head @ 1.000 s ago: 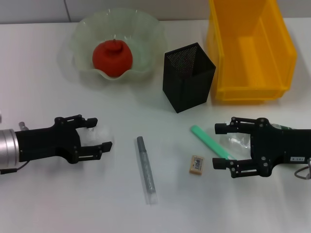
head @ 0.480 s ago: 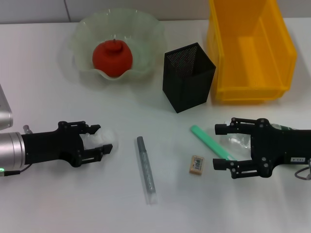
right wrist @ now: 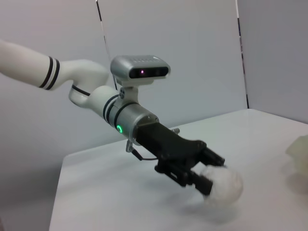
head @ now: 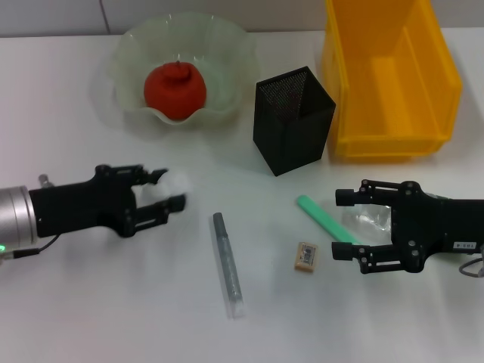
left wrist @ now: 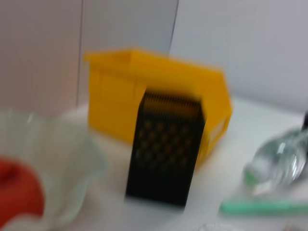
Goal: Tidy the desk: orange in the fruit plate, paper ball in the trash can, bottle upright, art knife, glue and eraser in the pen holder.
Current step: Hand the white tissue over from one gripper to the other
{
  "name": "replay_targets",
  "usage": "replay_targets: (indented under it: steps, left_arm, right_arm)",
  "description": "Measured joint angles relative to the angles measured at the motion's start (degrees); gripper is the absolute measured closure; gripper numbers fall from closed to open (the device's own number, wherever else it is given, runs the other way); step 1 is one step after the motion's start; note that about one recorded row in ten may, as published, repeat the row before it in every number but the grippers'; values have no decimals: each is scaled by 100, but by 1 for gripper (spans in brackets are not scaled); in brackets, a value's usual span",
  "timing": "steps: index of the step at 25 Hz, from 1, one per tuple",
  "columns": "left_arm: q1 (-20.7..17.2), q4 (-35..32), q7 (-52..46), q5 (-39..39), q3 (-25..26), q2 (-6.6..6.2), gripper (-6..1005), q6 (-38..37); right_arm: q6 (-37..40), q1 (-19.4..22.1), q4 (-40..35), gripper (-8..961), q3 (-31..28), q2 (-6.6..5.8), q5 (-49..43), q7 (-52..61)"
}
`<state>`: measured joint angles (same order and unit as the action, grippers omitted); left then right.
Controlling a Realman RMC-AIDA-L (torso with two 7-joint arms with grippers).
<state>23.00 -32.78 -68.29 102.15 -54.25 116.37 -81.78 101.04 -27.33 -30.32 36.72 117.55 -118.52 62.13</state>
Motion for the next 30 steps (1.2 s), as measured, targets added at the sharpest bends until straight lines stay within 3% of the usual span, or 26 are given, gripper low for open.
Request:
replay_targets:
  steps: [7,12,19,30]
  left_arm:
    - [275,170,-777,-201,478,180,469,-756]
    - [597,707,-1816,-402,486,171,470,-821]
    - [672,902,-2805,-694,467,201,471,-1053]
    - [933,1495,-3052,-740,443,243,473,-1276]
  right_arm:
    - [135,85,-4,136,-71,133,171,-541]
    - [163,218,371,136,-90,158,832,-1669]
    - [10,135,1138,135,-91,183,1385,-3125]
    - [-423,-314,2110,135,-80,207,1726,-4373]
